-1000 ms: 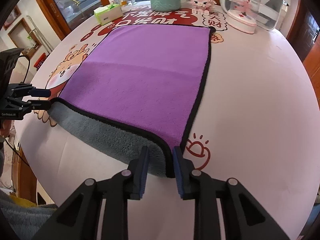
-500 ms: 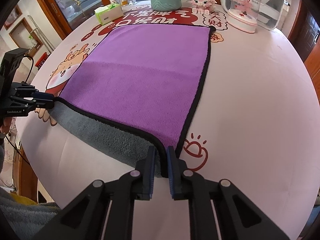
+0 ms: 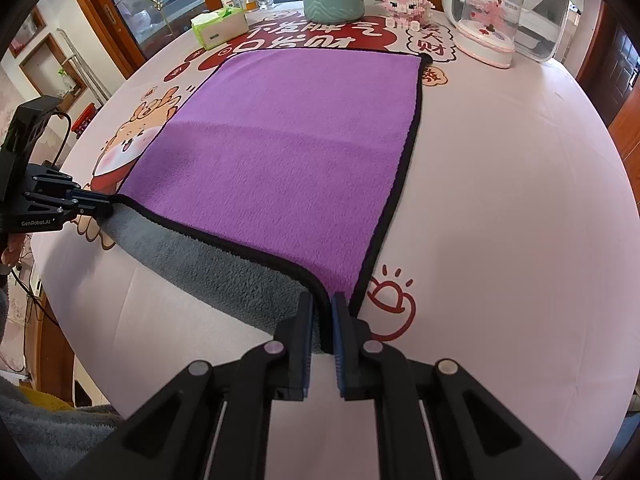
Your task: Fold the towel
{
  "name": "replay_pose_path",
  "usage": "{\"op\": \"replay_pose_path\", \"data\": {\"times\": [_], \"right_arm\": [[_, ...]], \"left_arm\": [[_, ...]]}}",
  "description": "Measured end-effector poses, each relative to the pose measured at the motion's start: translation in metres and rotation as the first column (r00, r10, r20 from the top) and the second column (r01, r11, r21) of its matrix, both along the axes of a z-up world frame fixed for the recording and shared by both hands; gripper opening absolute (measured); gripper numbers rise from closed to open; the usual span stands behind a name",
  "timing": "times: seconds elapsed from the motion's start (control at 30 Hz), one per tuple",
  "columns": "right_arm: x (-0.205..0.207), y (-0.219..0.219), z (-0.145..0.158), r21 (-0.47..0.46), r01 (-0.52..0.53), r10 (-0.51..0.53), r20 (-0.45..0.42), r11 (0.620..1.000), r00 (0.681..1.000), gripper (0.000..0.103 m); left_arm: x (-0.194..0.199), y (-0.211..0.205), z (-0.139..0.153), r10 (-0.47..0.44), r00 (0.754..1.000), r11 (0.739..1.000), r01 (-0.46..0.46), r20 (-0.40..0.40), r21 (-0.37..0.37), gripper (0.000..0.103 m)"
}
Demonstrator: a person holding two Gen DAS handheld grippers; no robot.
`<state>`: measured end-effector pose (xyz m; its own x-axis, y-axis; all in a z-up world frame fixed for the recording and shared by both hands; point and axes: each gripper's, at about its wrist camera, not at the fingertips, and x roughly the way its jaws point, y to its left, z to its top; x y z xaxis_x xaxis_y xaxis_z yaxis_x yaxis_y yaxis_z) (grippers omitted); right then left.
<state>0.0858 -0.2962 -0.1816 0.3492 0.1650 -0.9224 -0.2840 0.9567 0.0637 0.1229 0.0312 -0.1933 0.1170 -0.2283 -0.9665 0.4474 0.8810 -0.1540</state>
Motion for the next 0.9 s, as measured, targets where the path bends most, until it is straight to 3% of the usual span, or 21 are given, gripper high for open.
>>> {"op": "replay_pose_path", "data": {"times": [0.2, 0.47, 0.7, 0.9], "right_arm": [[-0.003, 0.004, 0.004, -0.019, 0.002, -0.002, 0.014, 1.0, 1.0, 0.006], [-0.014, 0.008, 0.017, -0.04, 0.017, -0.015, 0.066, 0.999, 0.998, 0.005], [-0.022, 0.009, 0.036, -0.04, 0.014, -0.009, 0.13, 0.999, 0.992, 0.005], [-0.017, 0.012, 0.058, -0.056, 0.018, -0.007, 0.193, 0.998, 0.981, 0.005]], "left_arm": [[-0.009, -0.008, 0.0, 0.021, 0.999, 0.996, -0.023, 0.028, 0.088, 0.005], [-0.025, -0.022, 0.015, 0.065, 0.99, 0.98, -0.087, 0.122, 0.181, 0.004], [-0.034, -0.034, 0.043, 0.123, 0.963, 0.954, -0.181, 0.24, 0.239, 0.004], [-0.032, -0.04, 0.068, 0.158, 0.928, 0.937, -0.249, 0.337, 0.245, 0.004]]}}
